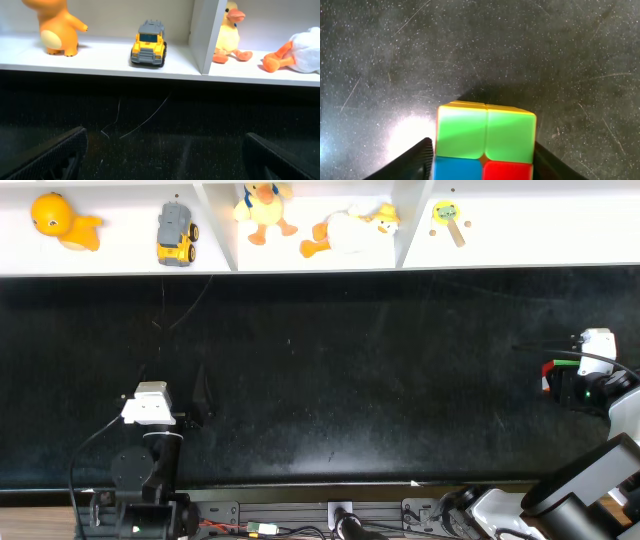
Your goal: Store Toys
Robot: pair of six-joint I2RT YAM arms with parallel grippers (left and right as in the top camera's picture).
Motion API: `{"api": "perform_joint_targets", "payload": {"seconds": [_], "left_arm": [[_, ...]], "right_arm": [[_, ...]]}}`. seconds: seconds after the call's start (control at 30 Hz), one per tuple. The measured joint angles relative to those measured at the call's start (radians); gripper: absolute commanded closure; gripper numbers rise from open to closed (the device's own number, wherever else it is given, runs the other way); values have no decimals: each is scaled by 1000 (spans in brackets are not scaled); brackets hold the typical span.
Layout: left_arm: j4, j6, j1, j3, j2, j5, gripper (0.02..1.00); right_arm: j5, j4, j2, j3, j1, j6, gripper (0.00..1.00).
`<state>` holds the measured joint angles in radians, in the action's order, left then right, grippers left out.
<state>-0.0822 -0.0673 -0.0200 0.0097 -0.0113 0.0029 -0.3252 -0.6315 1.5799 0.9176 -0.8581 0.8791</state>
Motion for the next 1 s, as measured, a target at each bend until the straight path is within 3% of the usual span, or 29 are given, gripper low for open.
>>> {"api": "perform_joint_targets", "payload": {"seconds": [0.5,0.57,0.7,1.0], "left_arm": [[0,0,0,0,0,0,20],[0,0,0,0,0,0,20],[0,0,0,0,0,0,20],[0,0,0,0,0,0,23]], "right_arm": [[0,-2,-75,5,3,-68,527],[0,-6,-79,18,10,-76,621],[0,-6,-80,71,50,-98,553],[-1,-47,-56,287,161,-188,566]]}}
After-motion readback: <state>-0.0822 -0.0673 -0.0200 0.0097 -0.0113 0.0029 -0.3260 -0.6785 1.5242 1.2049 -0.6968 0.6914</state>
